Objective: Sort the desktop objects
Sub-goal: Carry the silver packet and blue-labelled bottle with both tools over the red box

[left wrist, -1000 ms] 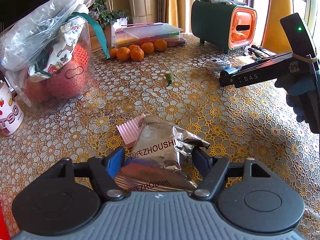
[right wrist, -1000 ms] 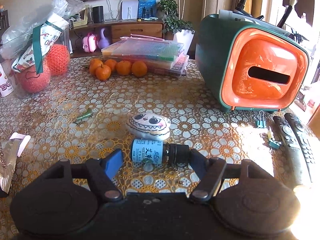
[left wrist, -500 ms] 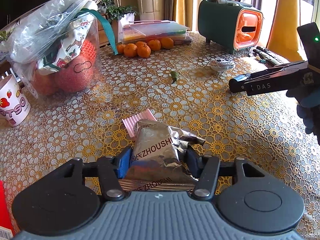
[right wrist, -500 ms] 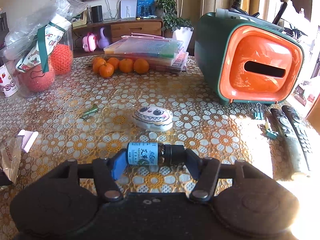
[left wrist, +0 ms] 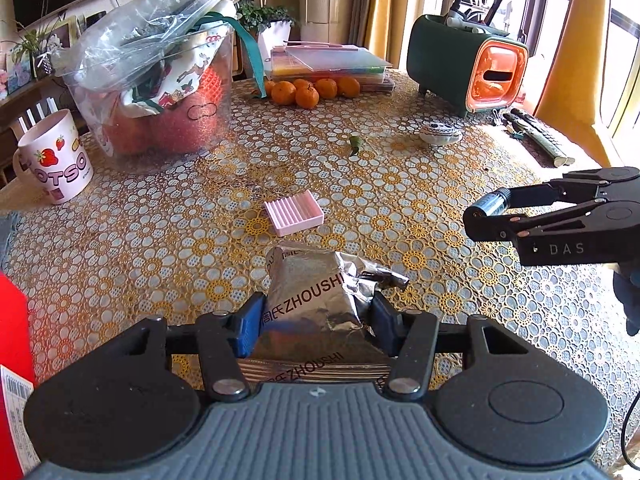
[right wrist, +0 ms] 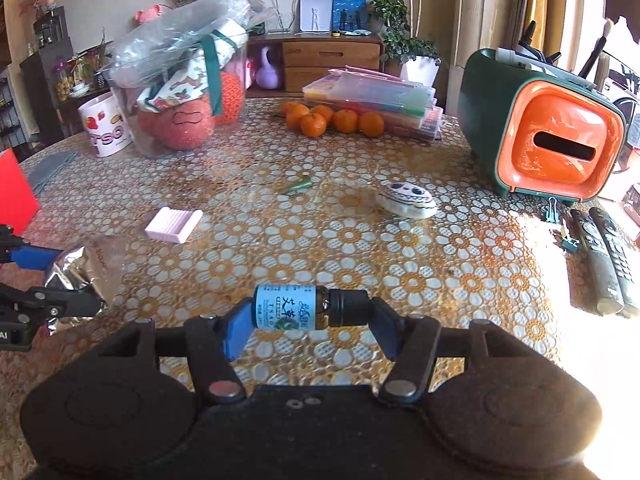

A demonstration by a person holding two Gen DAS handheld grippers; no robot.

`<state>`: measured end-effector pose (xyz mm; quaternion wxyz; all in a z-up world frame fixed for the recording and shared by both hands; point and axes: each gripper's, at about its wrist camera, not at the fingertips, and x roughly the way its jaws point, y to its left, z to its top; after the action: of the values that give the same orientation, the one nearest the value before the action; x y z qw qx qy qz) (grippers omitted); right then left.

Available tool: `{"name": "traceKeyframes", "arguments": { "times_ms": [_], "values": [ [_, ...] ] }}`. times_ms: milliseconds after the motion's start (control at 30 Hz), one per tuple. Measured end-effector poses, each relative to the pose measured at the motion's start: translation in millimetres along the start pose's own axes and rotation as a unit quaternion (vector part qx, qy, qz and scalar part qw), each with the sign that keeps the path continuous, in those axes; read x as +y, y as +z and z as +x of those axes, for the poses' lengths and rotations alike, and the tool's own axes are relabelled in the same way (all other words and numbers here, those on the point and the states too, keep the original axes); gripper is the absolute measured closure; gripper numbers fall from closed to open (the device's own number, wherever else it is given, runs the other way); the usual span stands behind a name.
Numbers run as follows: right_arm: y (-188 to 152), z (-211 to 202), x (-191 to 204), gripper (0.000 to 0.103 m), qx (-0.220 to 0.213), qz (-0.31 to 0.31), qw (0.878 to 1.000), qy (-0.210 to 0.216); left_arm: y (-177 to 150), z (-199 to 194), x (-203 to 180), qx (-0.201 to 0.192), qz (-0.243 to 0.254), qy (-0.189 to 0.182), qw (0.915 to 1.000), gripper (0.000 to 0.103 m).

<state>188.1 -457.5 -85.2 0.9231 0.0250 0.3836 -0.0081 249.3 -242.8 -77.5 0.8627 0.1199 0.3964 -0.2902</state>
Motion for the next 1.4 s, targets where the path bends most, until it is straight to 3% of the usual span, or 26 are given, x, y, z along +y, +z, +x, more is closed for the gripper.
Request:
{"name": "traceKeyframes", "arguments": {
  "times_ms": [433,633,767,1400],
  "values": [
    [-1.4,-54.7,71.4,0.042,-0.028,-0.027,0.998,0.054,-23.0,-63.3,12.5,-0.032,-0.048,0.031,0.9979,0.049],
    [0.2,-81.0,91.4,0.042,-0.049,0.010,0.996,0.077,-29.7,-96.3,16.2,-0.047,-0.059,0.043,0.9962,0.049],
    [0.5,-98.2,111.8,0.042,-0.061,-0.003,0.995,0.080,-33.5,-116.2,24.4,-0.054,-0.072,0.047,0.9948,0.049],
    [27.6,-121.3,213.0,0.042,-0.080,-0.050,0.988,0.125,-56.3,-195.3,104.3,-0.094,-0.117,0.090,0.9845,0.049]
  ]
}}
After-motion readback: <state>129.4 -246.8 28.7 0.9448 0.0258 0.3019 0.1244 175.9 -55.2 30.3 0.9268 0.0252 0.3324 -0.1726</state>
